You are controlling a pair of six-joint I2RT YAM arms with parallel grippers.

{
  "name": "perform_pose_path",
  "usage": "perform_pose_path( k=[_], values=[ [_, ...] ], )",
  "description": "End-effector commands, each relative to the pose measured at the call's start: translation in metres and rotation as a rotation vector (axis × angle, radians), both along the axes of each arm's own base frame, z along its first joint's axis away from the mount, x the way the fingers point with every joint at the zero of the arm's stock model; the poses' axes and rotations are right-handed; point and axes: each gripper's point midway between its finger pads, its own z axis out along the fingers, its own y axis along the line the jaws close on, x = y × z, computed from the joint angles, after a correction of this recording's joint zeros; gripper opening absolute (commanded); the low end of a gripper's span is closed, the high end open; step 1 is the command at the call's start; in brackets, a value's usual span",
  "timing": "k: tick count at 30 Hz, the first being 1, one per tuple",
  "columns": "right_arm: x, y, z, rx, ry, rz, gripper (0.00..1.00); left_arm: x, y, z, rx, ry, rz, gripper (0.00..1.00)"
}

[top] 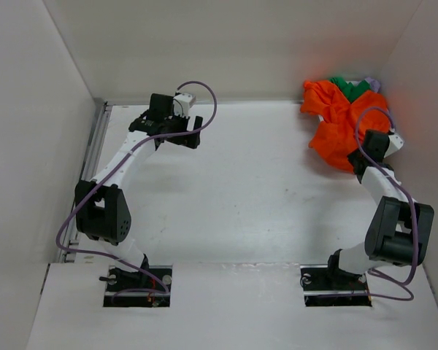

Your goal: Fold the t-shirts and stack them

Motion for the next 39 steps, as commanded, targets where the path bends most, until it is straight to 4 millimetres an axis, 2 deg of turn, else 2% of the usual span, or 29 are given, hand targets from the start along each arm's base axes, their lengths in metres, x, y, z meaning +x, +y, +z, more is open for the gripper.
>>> perform_pose_path(
  k=[1, 3, 6, 9, 11, 13, 18, 23, 26, 29, 31, 32, 34, 37, 39],
  values=[
    [0.014, -0.004, 0.04, -0.036, -0.112, 0.005, 0.0, -0.002, -0.005, 0.032, -0.051, -0.07, 0.008, 1.0],
    [0.013, -0.007, 0.061, -0.065, -0.151, 0.001, 0.0, -0.002, -0.004, 0.033, -0.051, -0.07, 0.009, 1.0],
    [0.015, -0.005, 0.106, -0.116, -0.231, 0.012, 0.0, -0.001, -0.002, 0.034, -0.044, -0.077, 0.014, 1.0],
    [0.02, 0.008, 0.159, -0.17, -0.325, 0.046, 0.0, 0.002, 0.0, 0.038, -0.038, -0.09, 0.019, 1.0],
    [0.024, 0.021, 0.192, -0.202, -0.382, 0.075, 0.0, 0.004, 0.001, 0.04, -0.036, -0.097, 0.021, 1.0],
    [0.026, 0.04, 0.235, -0.247, -0.456, 0.116, 0.0, 0.006, 0.002, 0.044, -0.039, -0.106, 0.024, 1.0],
    [0.033, 0.114, 0.346, -0.351, -0.652, 0.272, 0.0, 0.011, 0.012, 0.055, -0.046, -0.133, 0.048, 1.0],
    [0.024, 0.216, 0.45, -0.424, -0.858, 0.491, 0.0, 0.018, 0.038, 0.072, -0.057, -0.171, 0.112, 1.0],
    [-0.001, 0.276, 0.505, -0.446, -1.0, 0.617, 0.0, 0.024, 0.066, 0.088, -0.063, -0.209, 0.178, 1.0],
    [-0.034, 0.319, 0.545, -0.414, -1.151, 0.72, 0.0, 0.028, 0.104, 0.105, -0.071, -0.248, 0.267, 1.0],
    [-0.049, 0.331, 0.557, -0.376, -1.214, 0.762, 0.0, 0.027, 0.129, 0.116, -0.077, -0.273, 0.322, 1.0],
    [-0.05, 0.333, 0.554, -0.36, -1.213, 0.771, 0.0, 0.027, 0.14, 0.12, -0.077, -0.284, 0.345, 1.0],
    [-0.039, 0.33, 0.534, -0.325, -1.162, 0.768, 0.0, 0.026, 0.158, 0.126, -0.067, -0.305, 0.379, 1.0],
    [-0.012, 0.318, 0.472, -0.26, -1.018, 0.76, 0.0, 0.022, 0.175, 0.127, -0.045, -0.315, 0.408, 1.0],
    [0.005, 0.314, 0.417, -0.216, -0.897, 0.777, 0.0, 0.019, 0.18, 0.119, -0.03, -0.302, 0.413, 1.0]
  ],
)
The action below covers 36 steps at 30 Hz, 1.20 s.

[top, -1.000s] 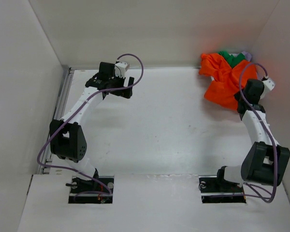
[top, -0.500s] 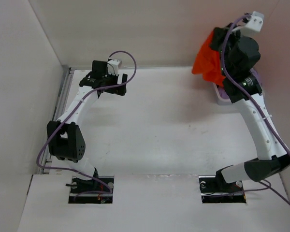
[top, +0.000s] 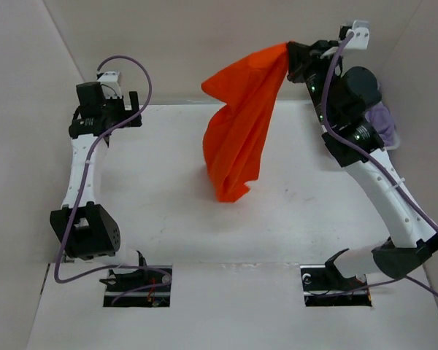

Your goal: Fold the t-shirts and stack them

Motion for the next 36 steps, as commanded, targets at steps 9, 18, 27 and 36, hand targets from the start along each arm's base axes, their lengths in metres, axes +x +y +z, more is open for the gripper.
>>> perform_pose_path(
  k=[9, 18, 27, 36],
  values=[
    [0.048, -0.068, -0.299, 0.006, 0.749, -0.079, 0.51, -0.027, -0.041, -0.073, 0.127, 0.171, -0.165, 1.0],
    [0.055, 0.025, -0.352, -0.179, 0.861, 0.141, 0.61, -0.062, -0.085, -0.166, 0.241, 0.447, -0.335, 1.0],
    [0.071, 0.124, -0.44, -0.358, 1.053, 0.325, 0.67, -0.122, -0.12, -0.189, 0.143, 0.608, -0.537, 0.96],
    [0.057, 0.134, -0.505, -0.441, 1.183, 0.309, 0.64, -0.16, -0.138, -0.208, 0.05, 0.713, -0.599, 0.94]
  ],
)
